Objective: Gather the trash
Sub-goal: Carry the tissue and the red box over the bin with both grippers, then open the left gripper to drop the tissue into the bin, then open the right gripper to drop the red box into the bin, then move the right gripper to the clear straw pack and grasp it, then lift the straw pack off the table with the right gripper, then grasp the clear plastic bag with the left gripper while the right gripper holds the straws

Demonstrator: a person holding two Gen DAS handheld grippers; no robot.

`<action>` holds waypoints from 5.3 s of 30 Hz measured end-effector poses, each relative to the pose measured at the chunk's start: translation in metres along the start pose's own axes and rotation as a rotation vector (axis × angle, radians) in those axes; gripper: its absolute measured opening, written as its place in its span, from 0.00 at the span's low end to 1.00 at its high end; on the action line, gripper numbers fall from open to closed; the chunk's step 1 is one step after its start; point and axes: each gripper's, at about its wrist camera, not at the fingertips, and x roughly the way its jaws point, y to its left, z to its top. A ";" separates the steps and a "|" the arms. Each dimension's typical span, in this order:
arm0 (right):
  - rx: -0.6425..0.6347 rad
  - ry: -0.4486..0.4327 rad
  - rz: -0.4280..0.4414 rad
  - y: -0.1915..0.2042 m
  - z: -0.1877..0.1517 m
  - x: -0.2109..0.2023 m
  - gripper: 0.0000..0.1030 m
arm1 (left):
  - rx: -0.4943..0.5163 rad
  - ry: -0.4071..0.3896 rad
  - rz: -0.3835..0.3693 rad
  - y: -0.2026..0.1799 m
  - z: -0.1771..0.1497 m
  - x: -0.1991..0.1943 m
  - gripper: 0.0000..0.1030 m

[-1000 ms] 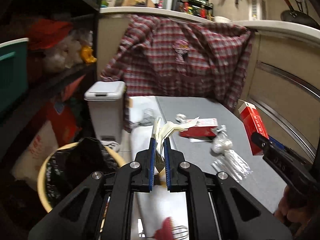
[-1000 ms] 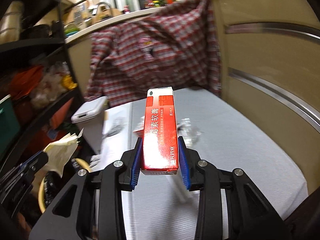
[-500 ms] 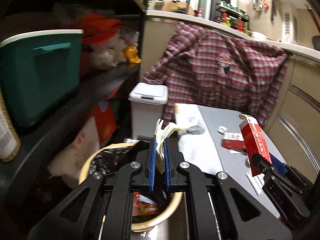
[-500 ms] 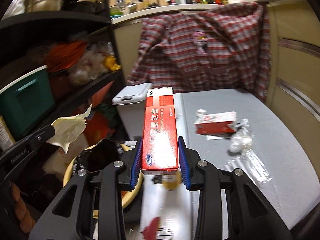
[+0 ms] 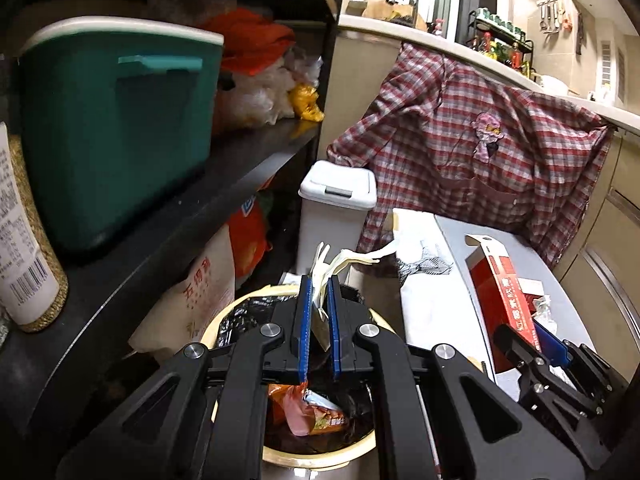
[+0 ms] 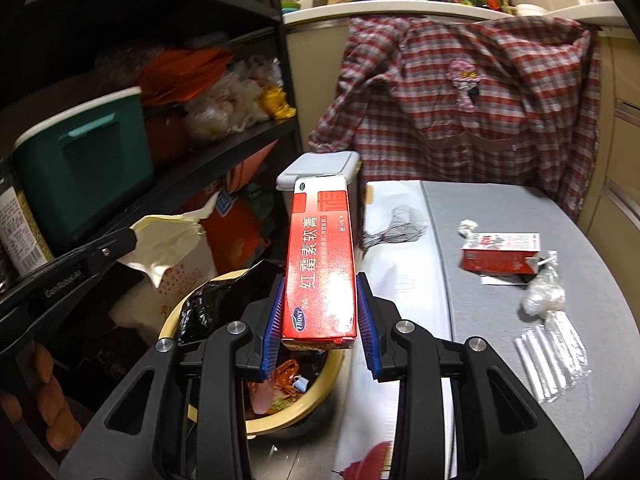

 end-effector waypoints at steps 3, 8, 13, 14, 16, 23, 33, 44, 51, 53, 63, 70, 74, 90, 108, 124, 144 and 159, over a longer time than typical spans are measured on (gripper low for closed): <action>-0.010 0.023 0.022 0.009 -0.003 0.010 0.33 | -0.018 0.024 0.006 0.007 0.000 0.010 0.08; -0.027 0.054 0.047 0.020 -0.008 0.026 0.33 | -0.023 0.059 0.017 0.012 -0.004 0.023 0.07; -0.028 0.084 0.052 0.023 -0.011 0.040 0.33 | -0.021 0.078 0.020 0.012 -0.003 0.032 0.07; -0.027 0.088 0.052 0.022 -0.011 0.042 0.33 | -0.021 0.081 0.020 0.011 -0.003 0.034 0.07; -0.027 0.092 0.051 0.021 -0.012 0.045 0.33 | -0.023 0.088 0.021 0.012 -0.004 0.037 0.07; -0.020 0.105 0.047 0.016 -0.013 0.052 0.33 | -0.051 0.144 0.065 0.014 -0.005 0.053 0.54; -0.013 0.119 0.053 0.014 -0.016 0.059 0.33 | -0.053 0.119 0.174 0.022 -0.005 0.047 0.82; -0.039 0.160 0.150 0.033 -0.016 0.073 0.40 | -0.059 0.103 0.230 0.029 -0.003 0.045 0.82; -0.014 0.147 0.130 0.025 -0.017 0.065 0.54 | -0.061 0.102 0.233 0.031 -0.003 0.046 0.82; 0.000 0.139 0.115 0.019 -0.016 0.060 0.55 | -0.065 0.104 0.229 0.031 -0.003 0.045 0.82; 0.040 0.057 0.032 -0.036 -0.007 0.007 0.67 | -0.028 0.042 0.180 -0.002 -0.004 0.025 0.89; 0.054 -0.016 -0.107 -0.096 -0.013 -0.035 0.69 | 0.037 -0.010 0.127 -0.048 -0.009 0.012 0.92; 0.118 -0.037 -0.183 -0.133 -0.019 -0.047 0.69 | 0.071 -0.030 0.086 -0.076 -0.011 0.011 0.92; 0.209 0.035 -0.369 -0.214 -0.056 -0.023 0.69 | 0.234 -0.056 -0.018 -0.157 -0.023 0.021 0.93; 0.316 0.178 -0.364 -0.249 -0.075 0.023 0.28 | 0.224 -0.024 -0.027 -0.162 -0.023 0.037 0.92; 0.356 0.032 -0.317 -0.256 -0.054 -0.021 0.01 | 0.261 -0.021 -0.060 -0.182 -0.031 0.039 0.93; 0.424 -0.128 -0.280 -0.274 -0.038 -0.075 0.01 | 0.326 -0.018 -0.123 -0.213 -0.045 0.042 0.92; 0.446 -0.199 -0.439 -0.304 -0.033 -0.103 0.01 | 0.327 -0.039 -0.371 -0.303 -0.090 0.043 0.93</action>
